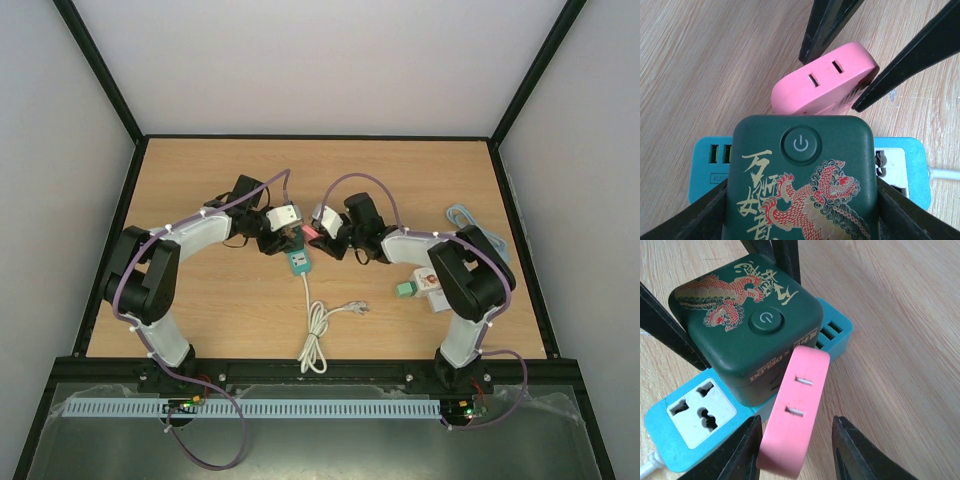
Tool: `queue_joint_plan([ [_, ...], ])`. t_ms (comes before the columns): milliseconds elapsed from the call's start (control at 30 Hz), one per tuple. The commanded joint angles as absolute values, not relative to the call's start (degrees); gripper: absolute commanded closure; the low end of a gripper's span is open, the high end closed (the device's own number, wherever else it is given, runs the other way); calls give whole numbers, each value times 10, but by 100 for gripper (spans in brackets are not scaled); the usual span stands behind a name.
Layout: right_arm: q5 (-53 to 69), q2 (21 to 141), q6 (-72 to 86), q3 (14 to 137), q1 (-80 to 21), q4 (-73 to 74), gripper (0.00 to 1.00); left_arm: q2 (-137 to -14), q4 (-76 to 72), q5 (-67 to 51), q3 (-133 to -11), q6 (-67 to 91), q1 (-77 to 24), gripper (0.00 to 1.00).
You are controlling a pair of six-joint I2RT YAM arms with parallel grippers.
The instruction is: Pull the plug off the socket
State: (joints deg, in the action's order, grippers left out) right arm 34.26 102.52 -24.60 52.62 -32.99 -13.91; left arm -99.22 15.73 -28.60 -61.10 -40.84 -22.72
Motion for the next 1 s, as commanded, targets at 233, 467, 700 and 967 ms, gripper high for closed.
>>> queue_joint_plan([
  [233, 344, 1047, -287, 569, -327, -99, 74, -1011, 179, -304, -601, -433, -233, 64],
  [467, 341, 1056, -286, 586, -312, -79, 87, -1015, 186, -298, -604, -440, -233, 69],
  [700, 338, 1060, -286, 583, -301, -76, 96, -1015, 190, -284, -607, -443, -232, 74],
  [967, 344, 1061, -277, 578, -283, -80, 98, -1017, 183, -268, -602, -432, -232, 79],
])
